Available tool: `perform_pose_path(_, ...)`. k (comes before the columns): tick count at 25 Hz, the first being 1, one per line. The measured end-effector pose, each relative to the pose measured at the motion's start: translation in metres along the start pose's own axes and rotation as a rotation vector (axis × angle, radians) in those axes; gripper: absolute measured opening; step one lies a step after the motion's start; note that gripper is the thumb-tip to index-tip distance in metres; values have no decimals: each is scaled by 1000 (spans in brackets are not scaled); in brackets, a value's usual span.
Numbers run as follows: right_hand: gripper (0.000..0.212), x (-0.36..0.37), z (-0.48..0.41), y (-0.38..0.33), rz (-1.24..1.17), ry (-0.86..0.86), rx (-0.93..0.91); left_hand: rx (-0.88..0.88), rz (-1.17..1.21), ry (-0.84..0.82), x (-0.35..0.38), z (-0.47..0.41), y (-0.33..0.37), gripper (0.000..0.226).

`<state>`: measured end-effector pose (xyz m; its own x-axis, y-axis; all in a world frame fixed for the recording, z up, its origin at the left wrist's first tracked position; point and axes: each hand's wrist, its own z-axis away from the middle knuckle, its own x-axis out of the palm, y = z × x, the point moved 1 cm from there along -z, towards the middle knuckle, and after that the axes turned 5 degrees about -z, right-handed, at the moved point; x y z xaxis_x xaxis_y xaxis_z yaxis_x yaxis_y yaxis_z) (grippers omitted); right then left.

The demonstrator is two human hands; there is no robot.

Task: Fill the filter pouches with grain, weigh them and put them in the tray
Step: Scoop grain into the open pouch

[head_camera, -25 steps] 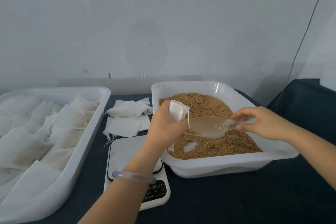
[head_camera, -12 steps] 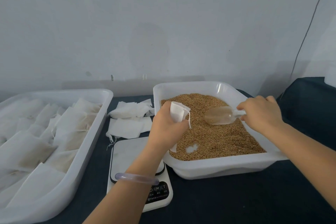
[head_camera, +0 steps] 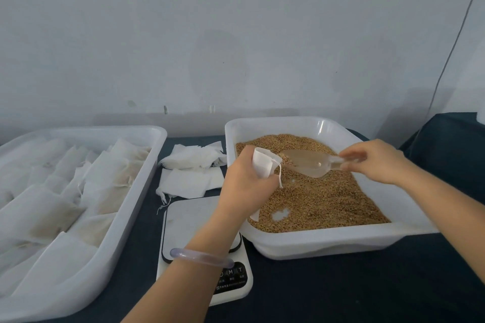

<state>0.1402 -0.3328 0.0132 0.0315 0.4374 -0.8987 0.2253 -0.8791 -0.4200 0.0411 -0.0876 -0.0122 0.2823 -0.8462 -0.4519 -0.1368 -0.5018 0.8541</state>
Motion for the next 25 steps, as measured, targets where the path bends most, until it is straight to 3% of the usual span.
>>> perform_pose_path(9,26,-72,25,-22,-243,44,-197,-18,-101,-35,3,-3,3,46)
perform_pose_path(17,27,-89,31,-48,92,106,-392,-20,-114,-59,5,-4,2,54)
perform_pose_path(25,25,-91,34,-58,179,188,-474,5,-131,-72,7,-4,0,58)
